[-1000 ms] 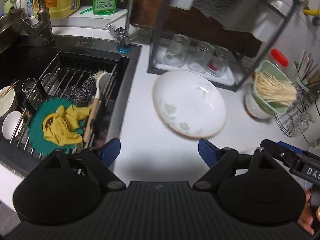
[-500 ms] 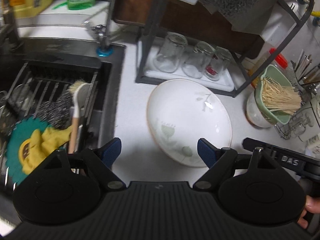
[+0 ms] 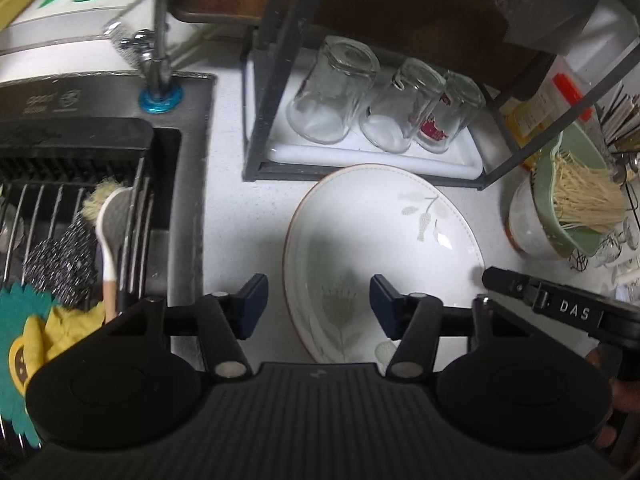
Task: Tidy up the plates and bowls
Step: 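Close both grippers on the second leaf-pattern plate rim and lift it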
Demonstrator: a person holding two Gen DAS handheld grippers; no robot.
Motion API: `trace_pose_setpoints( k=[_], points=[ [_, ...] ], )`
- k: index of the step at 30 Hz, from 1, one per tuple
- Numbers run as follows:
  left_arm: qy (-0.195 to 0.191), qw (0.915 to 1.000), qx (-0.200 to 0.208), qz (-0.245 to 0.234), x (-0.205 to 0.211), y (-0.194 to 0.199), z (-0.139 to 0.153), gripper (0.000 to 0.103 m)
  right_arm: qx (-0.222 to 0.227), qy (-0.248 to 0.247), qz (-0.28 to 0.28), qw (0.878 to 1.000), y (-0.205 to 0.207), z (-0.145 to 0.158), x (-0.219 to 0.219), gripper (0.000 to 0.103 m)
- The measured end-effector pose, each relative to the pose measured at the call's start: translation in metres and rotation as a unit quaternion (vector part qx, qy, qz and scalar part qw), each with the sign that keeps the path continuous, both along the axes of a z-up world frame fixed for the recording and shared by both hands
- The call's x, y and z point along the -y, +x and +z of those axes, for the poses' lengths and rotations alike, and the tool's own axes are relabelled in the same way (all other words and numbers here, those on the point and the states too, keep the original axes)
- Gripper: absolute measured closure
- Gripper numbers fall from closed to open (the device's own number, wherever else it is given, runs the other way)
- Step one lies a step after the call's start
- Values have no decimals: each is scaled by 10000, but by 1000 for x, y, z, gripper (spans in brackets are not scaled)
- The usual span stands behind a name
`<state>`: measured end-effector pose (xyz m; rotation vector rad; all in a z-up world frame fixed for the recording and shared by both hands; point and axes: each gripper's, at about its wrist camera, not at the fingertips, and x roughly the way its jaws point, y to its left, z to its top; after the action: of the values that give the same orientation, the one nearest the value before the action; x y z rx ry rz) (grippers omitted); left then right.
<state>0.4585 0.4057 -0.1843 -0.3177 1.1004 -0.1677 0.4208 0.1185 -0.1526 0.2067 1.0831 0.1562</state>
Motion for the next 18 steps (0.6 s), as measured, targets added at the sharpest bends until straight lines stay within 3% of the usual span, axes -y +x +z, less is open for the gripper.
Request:
trace_pose_setpoints(
  k=[6, 10, 13, 18],
  points=[
    [114, 9997, -146, -180, 7, 13, -8, 50, -138, 27, -45, 9999, 14, -9, -2, 83],
    [-128, 9992, -361, -145, 1, 20, -13, 50, -237, 35, -26, 9997, 18, -12, -3, 91],
    [-264, 9985, -465, -141, -1, 23, -19, 50, -462, 268, 13, 9986, 16, -16, -2, 92],
    [-334, 9981, -508, 45, 2, 21, -20, 50, -530, 64, 207, 9984, 18, -16, -10, 92]
  ],
)
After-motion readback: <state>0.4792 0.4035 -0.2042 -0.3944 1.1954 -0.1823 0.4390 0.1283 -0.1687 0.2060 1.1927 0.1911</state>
